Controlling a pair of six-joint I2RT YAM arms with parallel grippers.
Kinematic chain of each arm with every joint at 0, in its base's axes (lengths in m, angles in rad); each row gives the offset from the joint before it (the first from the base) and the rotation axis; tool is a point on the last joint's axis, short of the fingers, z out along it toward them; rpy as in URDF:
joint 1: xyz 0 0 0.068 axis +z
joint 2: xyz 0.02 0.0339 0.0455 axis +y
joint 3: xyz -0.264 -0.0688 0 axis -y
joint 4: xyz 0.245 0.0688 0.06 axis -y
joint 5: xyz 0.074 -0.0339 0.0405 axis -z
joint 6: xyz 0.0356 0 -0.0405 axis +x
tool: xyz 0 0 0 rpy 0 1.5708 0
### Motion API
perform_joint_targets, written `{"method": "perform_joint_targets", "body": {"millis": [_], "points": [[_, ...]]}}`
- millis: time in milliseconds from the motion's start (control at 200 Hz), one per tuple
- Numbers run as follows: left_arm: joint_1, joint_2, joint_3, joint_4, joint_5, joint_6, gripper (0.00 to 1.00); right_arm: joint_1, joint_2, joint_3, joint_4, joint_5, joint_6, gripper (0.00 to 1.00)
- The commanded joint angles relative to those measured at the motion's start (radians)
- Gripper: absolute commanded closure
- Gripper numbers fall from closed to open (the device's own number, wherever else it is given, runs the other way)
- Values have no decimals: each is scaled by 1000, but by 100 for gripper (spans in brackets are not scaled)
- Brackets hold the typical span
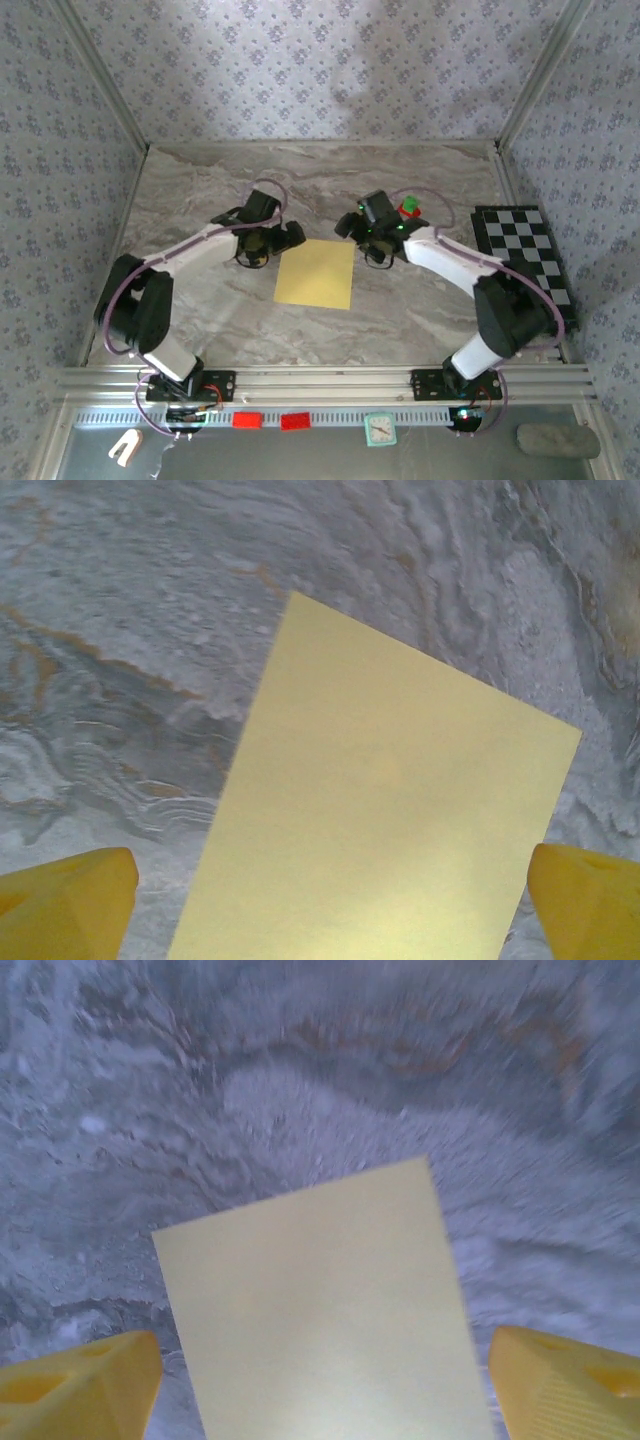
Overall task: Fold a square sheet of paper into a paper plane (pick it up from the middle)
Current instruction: Rotate the square sheet of paper at the center of the table, then first fold the square sheet of paper in half at the center of the table.
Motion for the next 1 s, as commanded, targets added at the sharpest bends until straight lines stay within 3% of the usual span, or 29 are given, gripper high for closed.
{"method": "perform_joint_targets", "body": {"millis": [0,40,215,530,994], "points": [[-74,78,106,-181,-106,89,0,-68,-65,-73,-41,49,-149,5],[-104,114,152,-220,-128,108,0,-97,-87,-93,-43,50,-180,0],[-197,279,337,-354,-202,165,0,-186,-155,-142,-65,65,-269,0],[-236,443,492,-417,-155,216,1,-234,-182,-178,-68,65,-280,0],[-260,509,497,-421,-114,209,2,-247,-146,-178,-51,43,-269,0]]}}
